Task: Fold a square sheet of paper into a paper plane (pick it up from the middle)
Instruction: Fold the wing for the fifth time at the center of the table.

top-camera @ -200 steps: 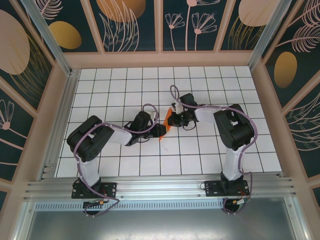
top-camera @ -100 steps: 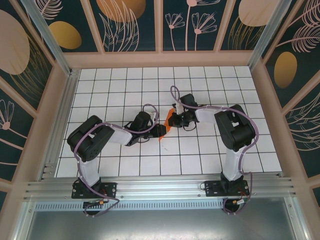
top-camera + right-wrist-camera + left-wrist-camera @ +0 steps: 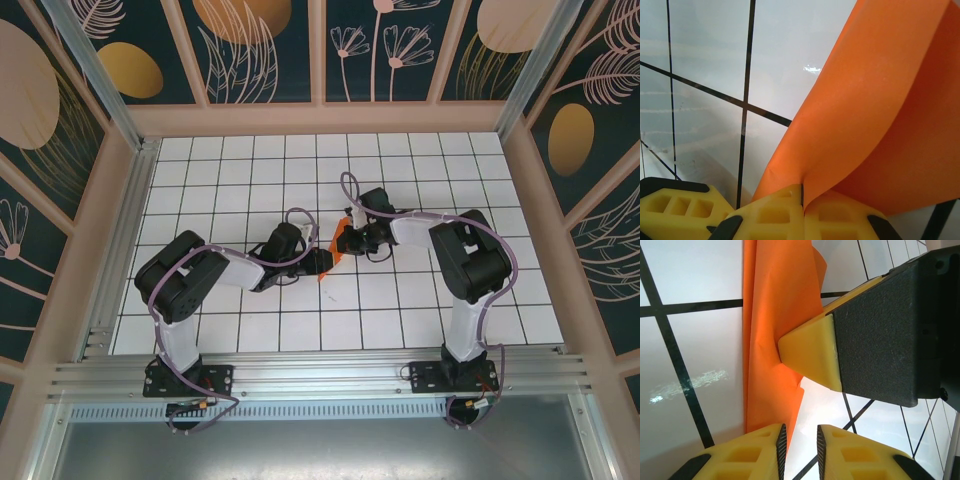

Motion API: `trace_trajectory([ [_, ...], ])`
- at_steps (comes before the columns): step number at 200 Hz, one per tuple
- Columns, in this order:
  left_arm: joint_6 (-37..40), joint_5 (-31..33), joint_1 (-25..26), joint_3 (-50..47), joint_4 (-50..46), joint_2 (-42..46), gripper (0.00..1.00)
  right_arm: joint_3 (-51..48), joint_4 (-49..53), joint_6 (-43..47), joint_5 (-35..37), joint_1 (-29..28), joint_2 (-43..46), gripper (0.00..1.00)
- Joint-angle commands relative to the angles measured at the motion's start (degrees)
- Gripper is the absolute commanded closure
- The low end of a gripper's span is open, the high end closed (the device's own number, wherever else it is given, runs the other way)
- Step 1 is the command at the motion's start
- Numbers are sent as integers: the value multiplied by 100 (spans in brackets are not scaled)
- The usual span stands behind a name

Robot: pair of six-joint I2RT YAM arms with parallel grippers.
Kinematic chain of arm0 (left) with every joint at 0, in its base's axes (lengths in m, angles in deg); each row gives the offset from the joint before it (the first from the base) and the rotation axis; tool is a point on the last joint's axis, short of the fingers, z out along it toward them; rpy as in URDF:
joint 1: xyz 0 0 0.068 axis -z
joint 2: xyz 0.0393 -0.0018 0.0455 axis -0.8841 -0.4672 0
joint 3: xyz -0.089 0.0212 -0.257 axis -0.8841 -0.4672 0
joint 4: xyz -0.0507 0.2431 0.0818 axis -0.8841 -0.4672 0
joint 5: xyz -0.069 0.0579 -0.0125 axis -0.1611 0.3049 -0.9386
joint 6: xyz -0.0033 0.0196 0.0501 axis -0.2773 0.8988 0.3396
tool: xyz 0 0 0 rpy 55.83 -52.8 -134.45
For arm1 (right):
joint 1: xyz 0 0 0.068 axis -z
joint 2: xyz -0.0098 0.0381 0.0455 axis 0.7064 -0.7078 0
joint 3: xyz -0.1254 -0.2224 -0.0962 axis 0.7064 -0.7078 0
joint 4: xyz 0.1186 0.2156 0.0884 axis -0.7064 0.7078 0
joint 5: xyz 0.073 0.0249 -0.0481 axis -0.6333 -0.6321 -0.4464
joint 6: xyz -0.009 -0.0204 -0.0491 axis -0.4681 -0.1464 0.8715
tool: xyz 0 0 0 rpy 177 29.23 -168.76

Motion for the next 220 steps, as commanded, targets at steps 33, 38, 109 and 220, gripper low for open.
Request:
trace_trajectory([
  [33, 252, -230, -32, 18, -431, -147, 75, 56, 397, -88, 538, -1, -178, 95],
  [38, 265, -243, -36, 17, -448, -155, 75, 72, 426, -97, 559, 3, -192, 95],
  [109, 475, -161, -20, 54, -962, -199, 78, 152, 554, -154, 763, -44, -288, 96],
  [220, 943, 65, 71, 140, -1967, -18, 91, 249, 681, -223, 922, -79, -404, 97],
])
